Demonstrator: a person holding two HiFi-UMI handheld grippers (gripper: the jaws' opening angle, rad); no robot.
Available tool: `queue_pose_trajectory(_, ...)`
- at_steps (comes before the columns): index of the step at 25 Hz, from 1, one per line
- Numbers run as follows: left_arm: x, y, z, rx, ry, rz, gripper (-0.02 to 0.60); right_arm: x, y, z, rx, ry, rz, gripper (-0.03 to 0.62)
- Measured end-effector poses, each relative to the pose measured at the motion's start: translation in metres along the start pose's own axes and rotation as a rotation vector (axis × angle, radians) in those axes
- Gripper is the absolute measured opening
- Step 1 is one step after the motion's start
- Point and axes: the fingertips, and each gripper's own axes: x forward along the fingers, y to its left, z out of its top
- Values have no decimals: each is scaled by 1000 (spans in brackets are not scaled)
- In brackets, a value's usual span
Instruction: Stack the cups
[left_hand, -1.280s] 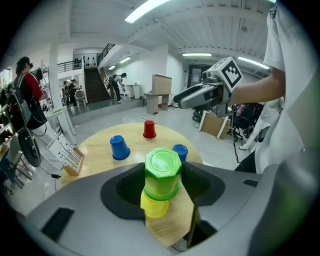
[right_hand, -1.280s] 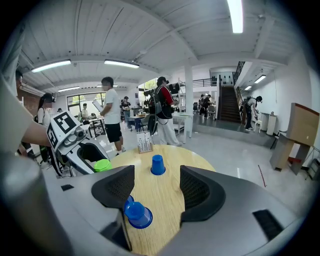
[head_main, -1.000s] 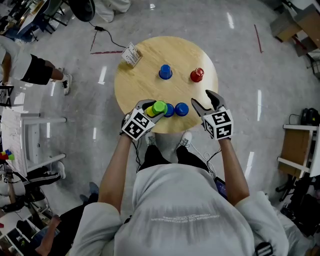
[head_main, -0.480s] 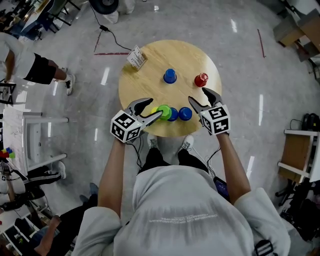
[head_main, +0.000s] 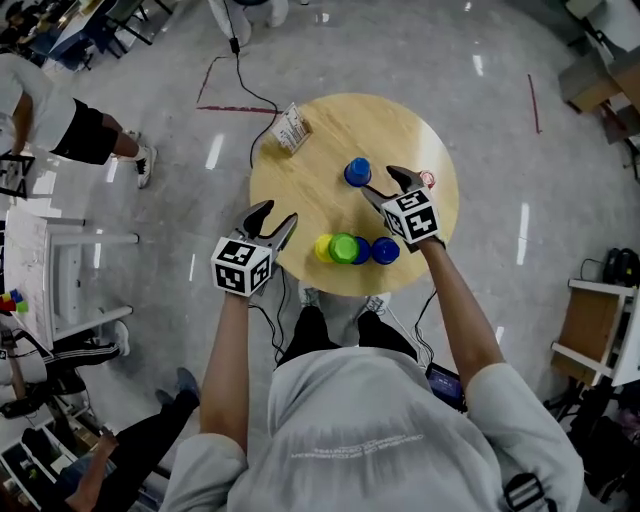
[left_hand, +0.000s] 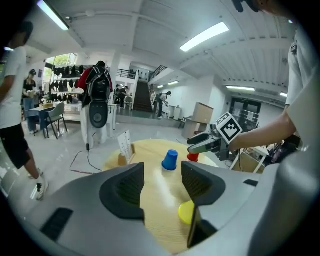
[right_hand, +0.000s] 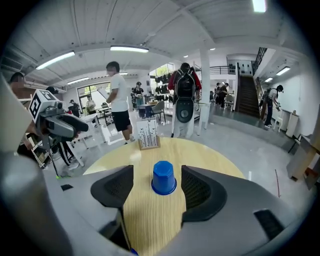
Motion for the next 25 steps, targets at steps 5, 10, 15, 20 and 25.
queue_pose_trajectory(5, 2, 28, -8, -5, 36, 48, 249, 50, -8, -3, 15, 62, 19, 327)
queue_pose_trajectory(10, 14, 41, -17, 8, 73, 50, 249, 85, -12, -16, 15, 115, 24, 328)
queue_pose_trajectory(15, 24, 37, -12, 39, 84, 37, 249, 94, -15, -30, 2, 158, -2, 272)
queue_pose_trajectory(20, 27, 31, -4, 66, 78, 29, 247, 89, -18, -30, -7, 157, -21, 256)
queue_pose_trajectory(25, 30, 23, 7, 86, 56, 17, 242, 52, -18, -13, -4, 97, -31, 256)
